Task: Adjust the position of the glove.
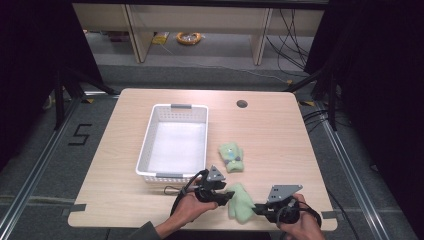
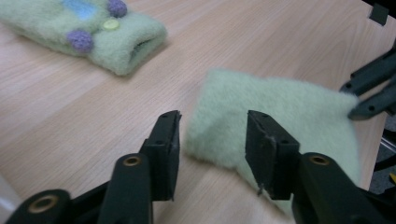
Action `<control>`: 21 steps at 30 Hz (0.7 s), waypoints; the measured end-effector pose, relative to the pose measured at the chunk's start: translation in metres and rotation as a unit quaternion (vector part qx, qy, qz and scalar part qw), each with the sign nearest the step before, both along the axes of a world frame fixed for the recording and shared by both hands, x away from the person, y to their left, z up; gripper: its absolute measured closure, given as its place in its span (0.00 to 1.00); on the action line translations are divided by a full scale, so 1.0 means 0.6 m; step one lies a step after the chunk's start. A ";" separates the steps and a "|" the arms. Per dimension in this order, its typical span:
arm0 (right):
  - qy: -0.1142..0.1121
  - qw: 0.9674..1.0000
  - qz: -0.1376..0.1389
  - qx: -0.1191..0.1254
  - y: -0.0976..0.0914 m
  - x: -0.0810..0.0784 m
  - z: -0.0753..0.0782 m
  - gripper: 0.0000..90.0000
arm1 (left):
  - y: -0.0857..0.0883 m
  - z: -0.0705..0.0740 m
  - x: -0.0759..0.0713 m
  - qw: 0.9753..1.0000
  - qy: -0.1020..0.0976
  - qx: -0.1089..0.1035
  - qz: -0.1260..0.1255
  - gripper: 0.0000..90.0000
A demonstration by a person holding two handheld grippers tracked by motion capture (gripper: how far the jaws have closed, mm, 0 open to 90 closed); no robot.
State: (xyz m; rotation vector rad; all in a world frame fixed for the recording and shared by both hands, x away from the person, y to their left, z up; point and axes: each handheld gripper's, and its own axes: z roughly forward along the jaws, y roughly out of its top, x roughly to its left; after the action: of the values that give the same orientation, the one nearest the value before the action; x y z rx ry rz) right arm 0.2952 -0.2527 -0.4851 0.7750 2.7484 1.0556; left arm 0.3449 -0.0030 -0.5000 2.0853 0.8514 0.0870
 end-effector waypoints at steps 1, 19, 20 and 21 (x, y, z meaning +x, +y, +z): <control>0.004 1.000 0.001 0.001 0.000 -0.001 -0.001 0.93 | -0.004 -0.002 0.001 1.000 0.004 0.000 0.004 0.57; 0.006 0.999 -0.046 0.003 -0.008 0.011 -0.007 0.93 | 0.013 -0.013 -0.002 0.998 0.050 -0.021 -0.022 0.94; 0.010 0.999 -0.048 0.002 -0.008 0.012 -0.006 0.93 | 0.016 -0.012 -0.004 0.999 0.045 -0.020 -0.021 0.94; 0.005 0.999 -0.048 0.006 -0.009 0.015 -0.004 0.93 | 0.021 -0.008 -0.012 0.998 0.047 -0.031 -0.021 0.94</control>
State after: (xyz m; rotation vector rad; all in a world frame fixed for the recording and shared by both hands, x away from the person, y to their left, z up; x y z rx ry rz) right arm 0.3041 -0.2580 -0.4878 0.9058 2.6851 1.0544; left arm 0.3376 0.0094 -0.5047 2.0600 0.8561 -0.0600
